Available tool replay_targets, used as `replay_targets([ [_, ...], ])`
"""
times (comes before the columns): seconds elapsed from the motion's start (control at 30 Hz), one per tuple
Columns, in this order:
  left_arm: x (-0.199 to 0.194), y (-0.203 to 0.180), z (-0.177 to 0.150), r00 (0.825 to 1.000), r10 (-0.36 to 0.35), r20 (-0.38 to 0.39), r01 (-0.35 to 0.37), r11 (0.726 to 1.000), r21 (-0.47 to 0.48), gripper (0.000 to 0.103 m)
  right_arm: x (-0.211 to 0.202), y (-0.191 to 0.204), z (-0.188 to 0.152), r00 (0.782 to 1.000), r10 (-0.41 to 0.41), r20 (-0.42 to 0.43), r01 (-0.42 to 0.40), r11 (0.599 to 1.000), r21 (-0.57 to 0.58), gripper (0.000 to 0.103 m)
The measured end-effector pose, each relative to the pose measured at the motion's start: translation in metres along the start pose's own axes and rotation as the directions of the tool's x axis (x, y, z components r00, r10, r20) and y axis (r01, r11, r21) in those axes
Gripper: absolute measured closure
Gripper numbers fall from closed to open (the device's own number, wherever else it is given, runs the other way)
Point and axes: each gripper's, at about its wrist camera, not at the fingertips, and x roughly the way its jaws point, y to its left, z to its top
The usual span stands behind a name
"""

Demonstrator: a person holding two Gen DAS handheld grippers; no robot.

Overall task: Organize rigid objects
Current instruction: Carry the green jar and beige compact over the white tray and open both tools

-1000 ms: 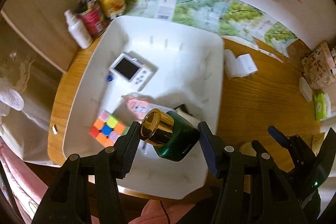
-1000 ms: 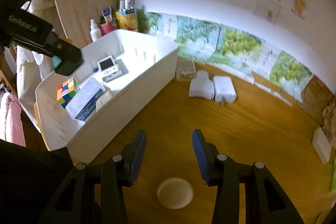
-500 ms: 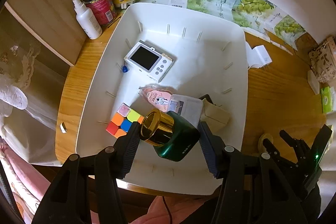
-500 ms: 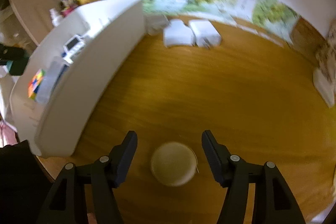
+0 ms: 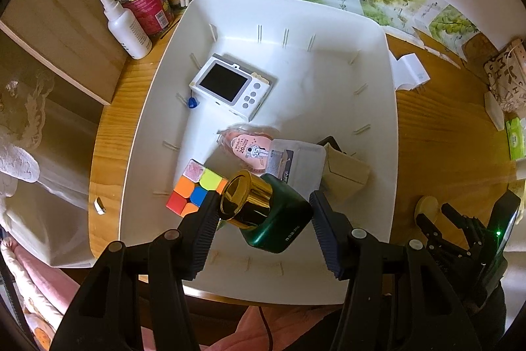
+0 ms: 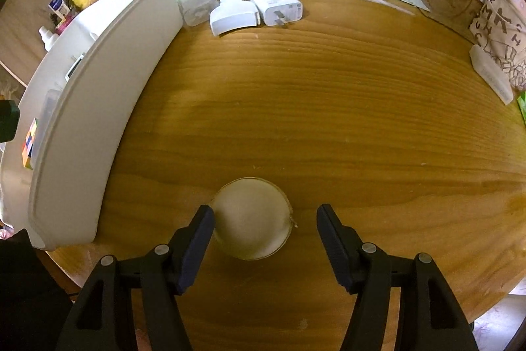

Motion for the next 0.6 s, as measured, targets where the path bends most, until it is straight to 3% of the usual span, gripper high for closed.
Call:
replay_targets([
  [0.2,0.003,0.004,-0.002,1.000,0.004,-0.006,-0.004,1.000,-0.004,0.044,0.007,0.008,-0.003,0.999,-0.010,-0.031,0.009,1.000,-0.021,0.037],
  [0.33,0.005,0.007,-0.002,1.000,0.004,-0.012,-0.004,1.000,-0.003,0.044,0.008,0.010,-0.002,0.999,-0.014,-0.037,0.013,1.000,-0.026,0.046],
  [0.6,0.015,0.007,-0.004,0.999,0.008,-0.040,-0.008,1.000,0.011,0.044,-0.011,0.015,0.003,0.999,0.037,0.037,-0.036,0.999,-0.032,0.047],
])
